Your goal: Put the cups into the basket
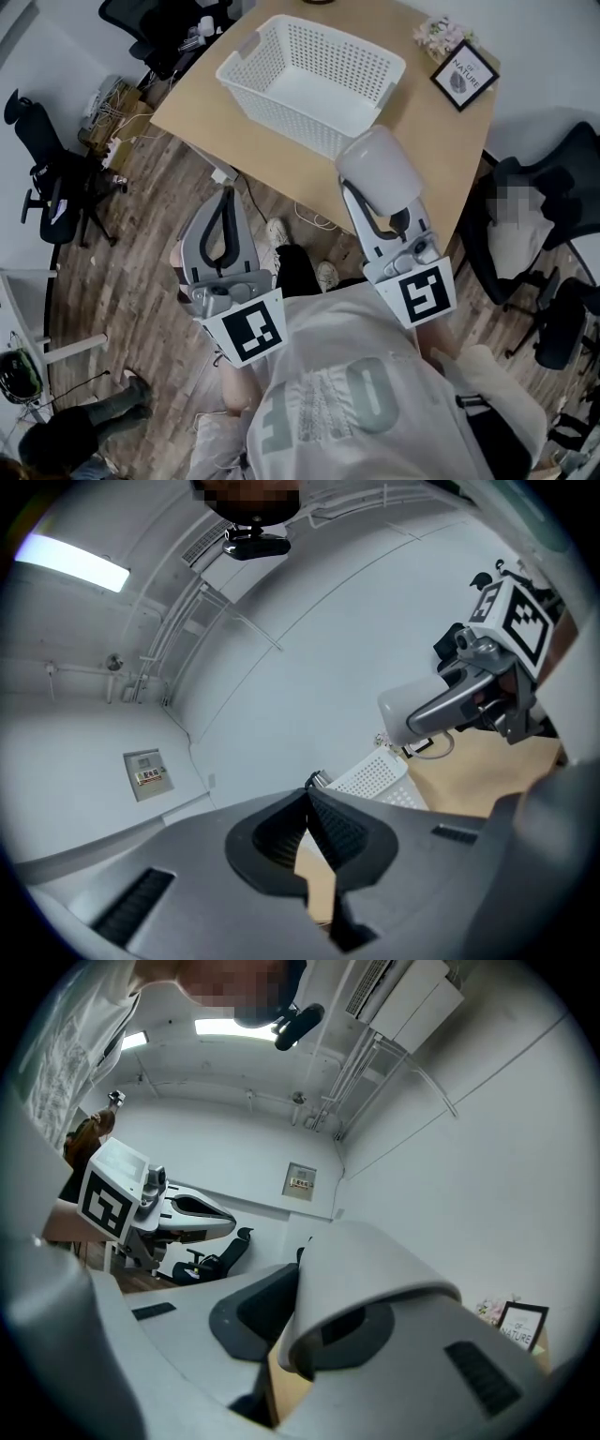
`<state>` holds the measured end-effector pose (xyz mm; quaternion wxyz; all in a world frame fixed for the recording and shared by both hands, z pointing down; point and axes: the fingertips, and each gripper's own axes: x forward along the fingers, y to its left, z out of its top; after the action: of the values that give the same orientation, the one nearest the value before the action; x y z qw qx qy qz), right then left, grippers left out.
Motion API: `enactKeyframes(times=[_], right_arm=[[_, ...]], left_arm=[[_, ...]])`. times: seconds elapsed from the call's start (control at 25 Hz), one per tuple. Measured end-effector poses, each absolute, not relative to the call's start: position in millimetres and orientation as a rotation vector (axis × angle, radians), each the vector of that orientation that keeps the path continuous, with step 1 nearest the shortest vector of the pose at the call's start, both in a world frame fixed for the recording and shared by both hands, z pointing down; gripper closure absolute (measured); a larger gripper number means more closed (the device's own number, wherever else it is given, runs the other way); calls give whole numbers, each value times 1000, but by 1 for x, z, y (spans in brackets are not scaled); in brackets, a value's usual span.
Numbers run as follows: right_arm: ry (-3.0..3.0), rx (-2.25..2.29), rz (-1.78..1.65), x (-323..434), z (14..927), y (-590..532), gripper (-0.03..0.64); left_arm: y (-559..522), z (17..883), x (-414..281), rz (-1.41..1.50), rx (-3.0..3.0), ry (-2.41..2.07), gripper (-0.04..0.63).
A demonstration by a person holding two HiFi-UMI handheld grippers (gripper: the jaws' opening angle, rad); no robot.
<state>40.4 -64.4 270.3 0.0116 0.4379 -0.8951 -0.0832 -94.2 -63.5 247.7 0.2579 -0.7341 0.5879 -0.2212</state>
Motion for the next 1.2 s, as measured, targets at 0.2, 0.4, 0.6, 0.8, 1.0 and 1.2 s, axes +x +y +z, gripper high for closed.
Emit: enactKeyframes(times=[0.2, 0.4, 0.6, 0.8, 1.0, 1.2], right_arm=[[-2745, 1473, -288, 38, 261, -106, 577], [-2670, 1574, -339, 36, 247, -149, 577], [-2606, 1675, -354, 29, 234, -198, 577], [-2517, 1679, -367, 20, 227, -240, 577], [-2293, 1499, -374, 6, 244, -283, 577], [-2177, 1199, -341, -8, 271, -308, 577]], left_arm=[[-118, 242, -99, -540, -2033, 1530, 586], [-177, 235, -99, -480, -2088, 1432, 586], [-233, 225, -99, -440, -2141, 1330, 586], [-282, 220, -101, -414, -2211, 1256, 586], [-320, 223, -102, -426, -2269, 1197, 586], [-339, 226, -107, -380, -2291, 1149, 586]])
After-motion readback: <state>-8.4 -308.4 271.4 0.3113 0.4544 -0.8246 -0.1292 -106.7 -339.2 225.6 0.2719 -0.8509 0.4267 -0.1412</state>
